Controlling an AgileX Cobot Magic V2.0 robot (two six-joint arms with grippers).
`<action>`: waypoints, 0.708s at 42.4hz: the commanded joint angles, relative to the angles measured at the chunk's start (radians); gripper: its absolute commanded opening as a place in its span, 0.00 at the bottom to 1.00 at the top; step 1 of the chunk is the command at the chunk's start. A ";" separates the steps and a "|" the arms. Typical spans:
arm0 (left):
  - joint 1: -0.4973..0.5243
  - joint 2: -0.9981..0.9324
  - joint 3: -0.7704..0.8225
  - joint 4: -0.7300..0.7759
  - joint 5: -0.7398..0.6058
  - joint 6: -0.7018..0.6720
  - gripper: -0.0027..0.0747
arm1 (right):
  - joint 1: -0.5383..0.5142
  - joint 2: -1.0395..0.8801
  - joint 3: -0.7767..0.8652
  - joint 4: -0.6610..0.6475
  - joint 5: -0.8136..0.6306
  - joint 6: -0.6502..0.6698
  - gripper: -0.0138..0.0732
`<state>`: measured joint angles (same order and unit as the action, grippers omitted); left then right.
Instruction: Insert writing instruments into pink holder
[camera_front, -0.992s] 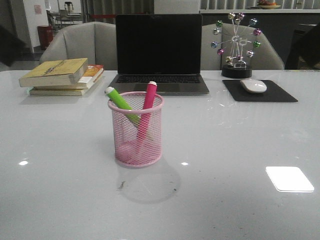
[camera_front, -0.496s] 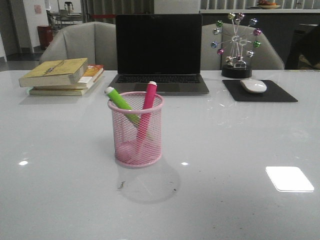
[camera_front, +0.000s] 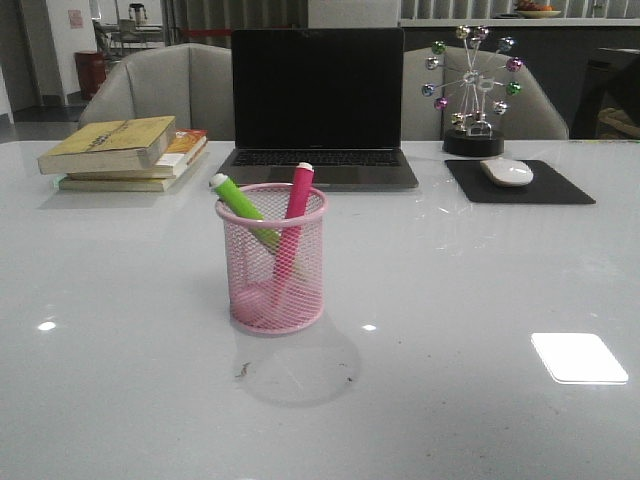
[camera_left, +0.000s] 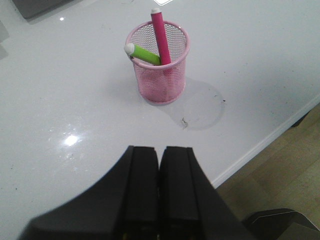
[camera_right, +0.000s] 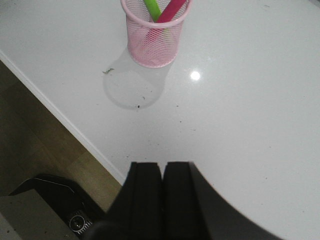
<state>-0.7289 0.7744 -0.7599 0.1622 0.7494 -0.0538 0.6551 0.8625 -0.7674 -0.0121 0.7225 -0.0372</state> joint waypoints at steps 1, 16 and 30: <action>-0.009 -0.005 -0.029 0.007 -0.064 -0.003 0.15 | 0.000 -0.010 -0.024 -0.005 -0.057 -0.004 0.22; -0.009 -0.005 -0.029 0.007 -0.064 -0.003 0.15 | 0.000 -0.010 -0.024 -0.005 -0.057 -0.004 0.22; 0.223 -0.129 0.033 -0.181 -0.166 0.122 0.16 | 0.000 -0.010 -0.024 -0.005 -0.057 -0.004 0.22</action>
<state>-0.5692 0.6922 -0.7339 0.0726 0.7107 -0.0085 0.6551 0.8625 -0.7674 -0.0121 0.7248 -0.0372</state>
